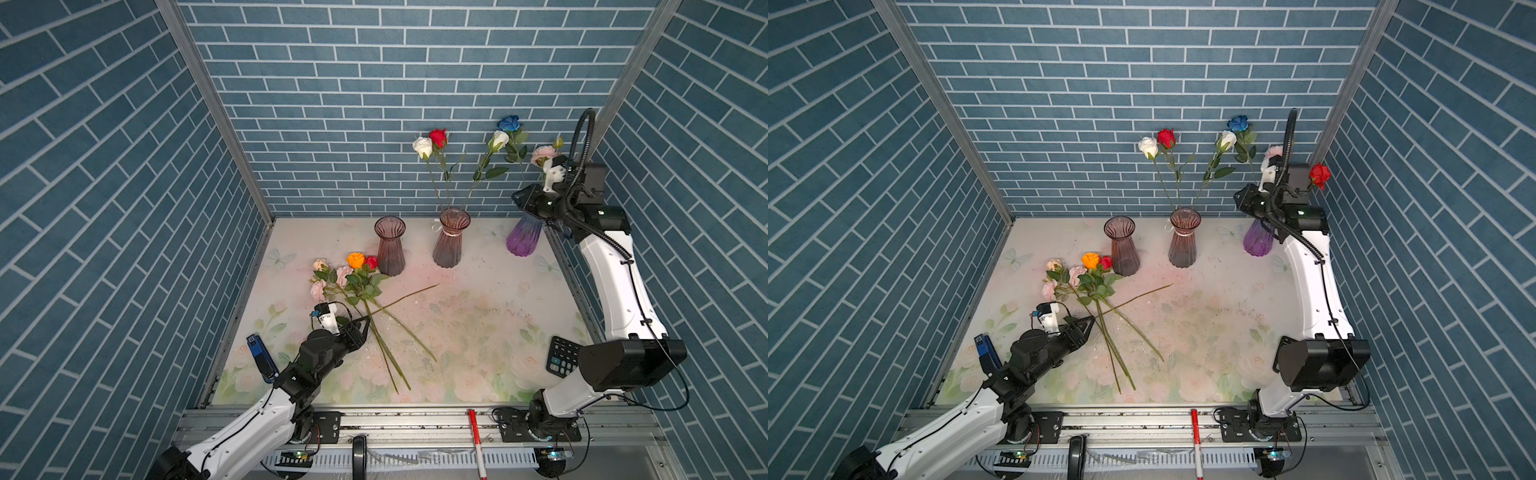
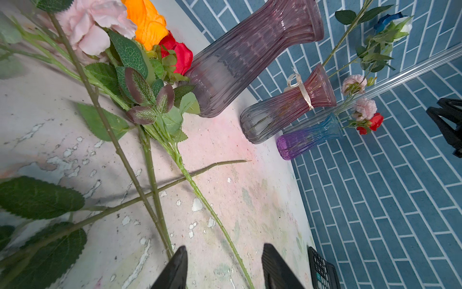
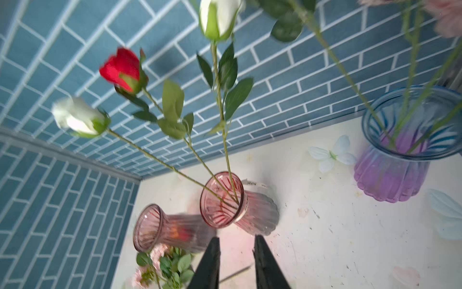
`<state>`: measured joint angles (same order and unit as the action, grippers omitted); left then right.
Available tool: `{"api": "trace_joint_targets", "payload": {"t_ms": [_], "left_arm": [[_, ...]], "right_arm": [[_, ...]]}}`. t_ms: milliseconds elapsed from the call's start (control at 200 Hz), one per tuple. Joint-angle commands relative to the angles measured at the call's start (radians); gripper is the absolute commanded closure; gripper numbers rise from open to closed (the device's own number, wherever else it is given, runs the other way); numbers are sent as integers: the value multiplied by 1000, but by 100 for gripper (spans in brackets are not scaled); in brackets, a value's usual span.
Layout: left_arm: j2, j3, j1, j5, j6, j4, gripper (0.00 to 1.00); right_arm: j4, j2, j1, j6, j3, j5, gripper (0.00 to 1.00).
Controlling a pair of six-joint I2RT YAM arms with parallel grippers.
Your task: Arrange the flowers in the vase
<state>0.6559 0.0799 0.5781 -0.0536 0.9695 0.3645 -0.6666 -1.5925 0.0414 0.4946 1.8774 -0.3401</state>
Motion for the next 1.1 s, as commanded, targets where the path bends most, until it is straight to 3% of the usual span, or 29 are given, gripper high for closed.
{"api": "trace_joint_targets", "payload": {"t_ms": [0, 245, 580, 800, 1095], "left_arm": [[-63, 6, -9, 4, 3, -47, 50], [-136, -25, -9, 26, 32, -75, 49], [-89, -43, -9, 39, 40, -10, 49], [2, -14, -9, 1, 18, 35, 49], [-131, -19, -10, 24, 9, -78, 49]], "right_arm": [[62, -62, -48, 87, -14, -92, 85], [34, -346, -42, 153, 253, -232, 89], [-139, -685, 74, 128, 723, -257, 89], [-80, -727, 124, 181, 735, -290, 89], [-60, -706, 133, 195, 715, -319, 88]]}}
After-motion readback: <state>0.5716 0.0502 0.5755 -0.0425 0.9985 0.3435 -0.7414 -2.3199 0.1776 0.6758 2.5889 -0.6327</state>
